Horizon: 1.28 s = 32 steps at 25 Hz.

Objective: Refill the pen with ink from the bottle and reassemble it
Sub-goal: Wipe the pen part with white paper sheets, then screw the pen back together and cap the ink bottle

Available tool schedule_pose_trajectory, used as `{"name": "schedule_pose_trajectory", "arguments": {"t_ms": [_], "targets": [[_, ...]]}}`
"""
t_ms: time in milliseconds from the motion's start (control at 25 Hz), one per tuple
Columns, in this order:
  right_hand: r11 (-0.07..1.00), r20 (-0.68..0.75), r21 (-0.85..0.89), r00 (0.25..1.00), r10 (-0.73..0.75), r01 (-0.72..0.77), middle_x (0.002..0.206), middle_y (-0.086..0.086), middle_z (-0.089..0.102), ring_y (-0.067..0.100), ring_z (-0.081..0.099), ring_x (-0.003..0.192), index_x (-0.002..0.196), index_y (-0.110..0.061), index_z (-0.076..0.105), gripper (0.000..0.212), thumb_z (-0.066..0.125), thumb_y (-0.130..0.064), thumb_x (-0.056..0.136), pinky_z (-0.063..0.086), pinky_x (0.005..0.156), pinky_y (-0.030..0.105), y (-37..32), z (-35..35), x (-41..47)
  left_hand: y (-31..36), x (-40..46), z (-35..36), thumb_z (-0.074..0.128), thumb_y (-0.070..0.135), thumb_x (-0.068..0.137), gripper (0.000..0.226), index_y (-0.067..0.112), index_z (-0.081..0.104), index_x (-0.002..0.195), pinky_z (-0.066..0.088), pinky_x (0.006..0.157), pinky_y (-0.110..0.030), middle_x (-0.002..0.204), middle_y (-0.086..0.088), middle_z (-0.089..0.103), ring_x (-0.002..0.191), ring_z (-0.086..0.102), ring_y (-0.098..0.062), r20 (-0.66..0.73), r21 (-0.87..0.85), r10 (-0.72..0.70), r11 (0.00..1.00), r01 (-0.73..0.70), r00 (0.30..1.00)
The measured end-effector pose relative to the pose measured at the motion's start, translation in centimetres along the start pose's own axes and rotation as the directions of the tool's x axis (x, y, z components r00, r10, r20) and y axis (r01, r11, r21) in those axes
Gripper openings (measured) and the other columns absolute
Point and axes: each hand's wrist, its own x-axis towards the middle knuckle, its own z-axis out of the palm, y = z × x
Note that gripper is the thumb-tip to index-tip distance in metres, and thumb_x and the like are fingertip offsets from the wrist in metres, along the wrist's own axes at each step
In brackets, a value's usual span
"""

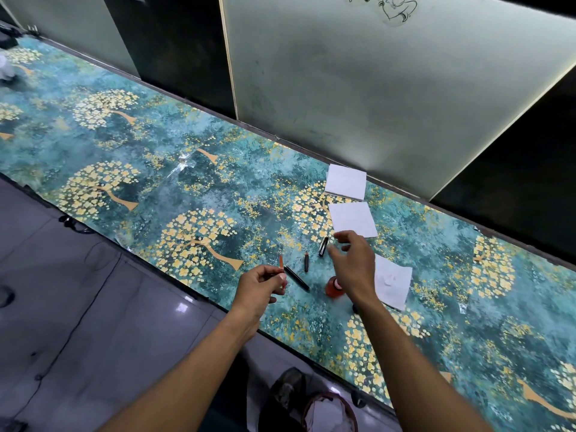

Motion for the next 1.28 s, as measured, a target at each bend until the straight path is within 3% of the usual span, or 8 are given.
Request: {"name": "schedule_pose_trajectory", "arguments": {"t_ms": [160, 280, 440, 600, 720, 880, 1080, 1280], "targets": [[0.946, 0.171, -0.236, 0.968, -0.185, 0.223, 0.111, -0.003, 0.066, 0.021, 0.061, 0.103, 0.115, -0.027, 0.064, 0.028, 0.068, -0.033, 0.089, 0.047, 0.093, 0.044, -1.2, 3.9, -1.8, 0.0, 0.3, -1.0, 0.069, 0.014, 0.089, 0.004, 0.011, 0.069, 0.092, 0.046, 0.063, -0.031, 0.083, -0.006, 0.076, 0.066, 0.066, -0.014, -0.036, 0.010, -0.009, 1.000, 0.010, 0.999], [0.877, 0.298, -0.346, 0.925, -0.234, 0.333, 0.111, 0.004, 0.063, 0.028, 0.060, 0.102, 0.120, -0.021, 0.059, 0.031, 0.064, -0.030, 0.091, 0.047, 0.088, 0.043, -1.4, 6.3, -2.5, -0.3, 0.6, -1.6, 0.069, 0.013, 0.088, 0.002, 0.011, 0.068, 0.090, 0.045, 0.064, -0.030, 0.083, -0.007, 0.075, 0.066, 0.066, -0.016, -0.055, 0.008, -0.012, 1.000, 0.013, 0.998], [0.727, 0.474, -0.538, 0.866, -0.158, 0.427, 0.112, 0.014, 0.058, 0.038, 0.058, 0.099, 0.124, -0.010, 0.050, 0.030, 0.055, -0.015, 0.095, 0.038, 0.068, 0.039, -1.4, 8.5, -2.8, -0.5, 1.0, -2.4, 0.069, 0.009, 0.087, 0.002, 0.010, 0.067, 0.087, 0.045, 0.064, -0.031, 0.087, -0.012, 0.076, 0.070, 0.066, -0.019, -0.073, -0.018, -0.027, 1.000, 0.026, 0.997], [0.669, 0.455, -0.619, 0.882, -0.122, 0.412, 0.117, 0.015, 0.060, 0.038, 0.059, 0.105, 0.122, -0.009, 0.053, 0.028, 0.049, -0.006, 0.094, 0.045, 0.075, 0.042, -1.1, 9.2, -3.4, -0.3, 1.3, -2.6, 0.069, 0.008, 0.086, 0.004, 0.011, 0.066, 0.086, 0.046, 0.065, -0.031, 0.086, -0.013, 0.076, 0.066, 0.065, -0.017, -0.076, -0.038, -0.031, 0.999, 0.028, 0.997], [0.686, 0.455, -0.605, 0.882, -0.118, 0.404, 0.111, 0.014, 0.063, 0.038, 0.061, 0.100, 0.116, -0.010, 0.056, 0.023, 0.049, -0.005, 0.094, 0.045, 0.078, 0.042, -0.9, 9.0, -3.6, -0.2, 1.6, -2.4, 0.068, 0.008, 0.087, 0.005, 0.011, 0.064, 0.087, 0.046, 0.064, -0.030, 0.084, -0.010, 0.076, 0.066, 0.066, -0.016, -0.090, -0.042, -0.024, 0.999, 0.021, 0.996], [0.810, 0.412, -0.496, 0.906, -0.098, 0.313, 0.102, 0.009, 0.066, 0.037, 0.062, 0.088, 0.105, -0.015, 0.059, 0.014, 0.056, -0.013, 0.091, 0.048, 0.071, 0.041, -0.6, 8.0, -3.8, 0.5, 2.2, -1.8, 0.070, 0.008, 0.086, 0.007, 0.011, 0.063, 0.088, 0.048, 0.066, -0.032, 0.085, -0.010, 0.076, 0.069, 0.068, -0.018, -0.094, -0.058, -0.014, 0.998, 0.008, 0.996], [0.932, 0.288, -0.310, 0.953, -0.098, 0.189, 0.099, 0.003, 0.068, 0.027, 0.065, 0.091, 0.102, -0.021, 0.066, 0.013, 0.062, -0.019, 0.089, 0.054, 0.071, 0.042, -0.3, 6.1, -4.4, 1.8, 2.9, 0.0, 0.069, 0.007, 0.086, 0.004, 0.009, 0.066, 0.089, 0.047, 0.068, -0.033, 0.082, -0.005, 0.071, 0.072, 0.067, -0.017, -0.081, -0.075, 0.006, 0.997, -0.012, 0.997], [0.969, 0.249, -0.177, 0.961, -0.123, 0.170, 0.099, -0.001, 0.069, 0.020, 0.065, 0.091, 0.101, -0.023, 0.067, 0.012, 0.067, -0.018, 0.090, 0.054, 0.077, 0.041, -0.5, 5.0, -4.6, 2.4, 3.2, 1.1, 0.070, 0.009, 0.088, 0.005, 0.007, 0.068, 0.092, 0.048, 0.069, -0.035, 0.085, -0.005, 0.069, 0.077, 0.066, -0.019, -0.095, -0.076, 0.043, 0.996, -0.050, 0.995]]}}
